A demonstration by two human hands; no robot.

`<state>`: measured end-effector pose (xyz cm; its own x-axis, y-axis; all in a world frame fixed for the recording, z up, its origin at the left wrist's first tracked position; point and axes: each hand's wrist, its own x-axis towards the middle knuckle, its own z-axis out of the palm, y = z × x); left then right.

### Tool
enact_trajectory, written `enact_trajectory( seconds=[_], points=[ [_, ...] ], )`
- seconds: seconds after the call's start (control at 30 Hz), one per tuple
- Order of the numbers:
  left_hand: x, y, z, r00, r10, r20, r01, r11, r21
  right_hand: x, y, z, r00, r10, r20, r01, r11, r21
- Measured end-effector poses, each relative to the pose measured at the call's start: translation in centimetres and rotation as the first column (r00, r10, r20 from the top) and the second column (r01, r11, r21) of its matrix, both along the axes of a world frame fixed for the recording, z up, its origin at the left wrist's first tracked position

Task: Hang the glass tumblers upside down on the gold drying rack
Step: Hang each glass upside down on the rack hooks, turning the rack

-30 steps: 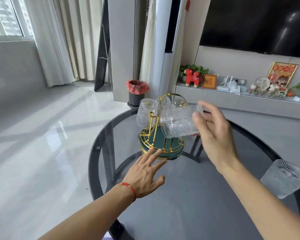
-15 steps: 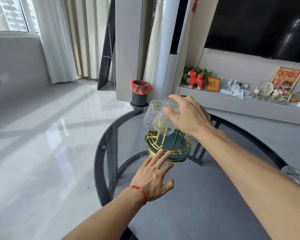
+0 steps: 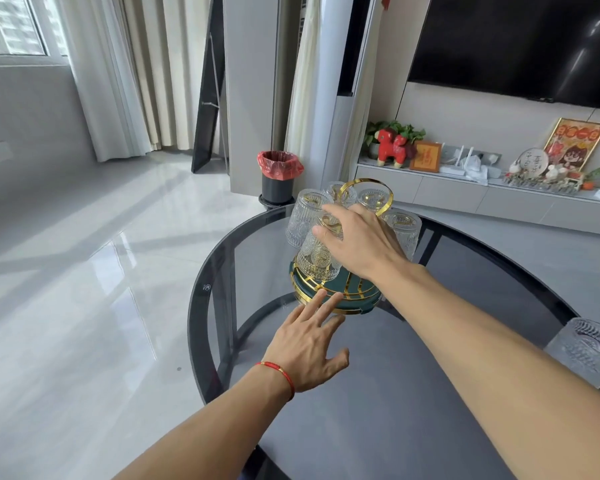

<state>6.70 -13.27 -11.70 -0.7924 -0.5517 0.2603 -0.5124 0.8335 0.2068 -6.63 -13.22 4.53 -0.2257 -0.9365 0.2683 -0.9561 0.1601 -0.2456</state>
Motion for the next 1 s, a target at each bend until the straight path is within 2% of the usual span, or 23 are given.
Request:
enact_trajectory(
  seconds=[0.17, 0.33, 0.47, 0.57, 0.73, 0.83, 0.93, 1.0],
  points=[
    [-0.8, 0.4, 1.1, 0.999, 0.042, 0.001, -0.042, 0.999, 0.005, 0.0, 0.6, -0.9, 0.997, 0.006, -0.079, -0.004, 1.0, 0.019],
    [-2.2, 1.5, 2.4, 0.991, 0.129, -0.021, -0.129, 0.992, -0.011, -0.5, 2.4, -2.4, 0.983, 0.026, -0.179, -0.032, 0.999, -0.029],
    [-3.4, 2.0, 2.8, 0.975, 0.201, -0.095, -0.202, 0.979, 0.001, -2.2, 5.8, -3.2, 0.989, 0.085, -0.121, -0.096, 0.991, -0.088],
    [-4.6, 3.1, 3.2, 0.975, 0.156, -0.161, -0.155, 0.988, 0.014, -4.0, 9.7, -3.9, 0.995, 0.087, -0.043, -0.092, 0.985, -0.145],
    [-7.9, 7.2, 4.0, 0.952, -0.036, -0.305, 0.077, 0.99, 0.122, -7.6, 17.6, -6.4, 0.988, -0.044, 0.149, 0.07, 0.981, -0.178],
    [-10.3, 10.3, 4.0, 0.939, -0.082, -0.334, 0.162, 0.962, 0.219, -10.6, 21.5, -7.1, 0.946, -0.164, 0.28, 0.231, 0.947, -0.224],
    [-14.2, 12.7, 4.7, 0.947, -0.116, -0.299, 0.212, 0.926, 0.313, -14.7, 23.9, -6.7, 0.876, -0.314, 0.366, 0.442, 0.826, -0.35],
    [-17.7, 14.1, 5.9, 0.949, -0.131, -0.286, 0.24, 0.888, 0.391, -17.4, 25.5, -6.7, 0.791, -0.415, 0.449, 0.588, 0.72, -0.369]
  ],
)
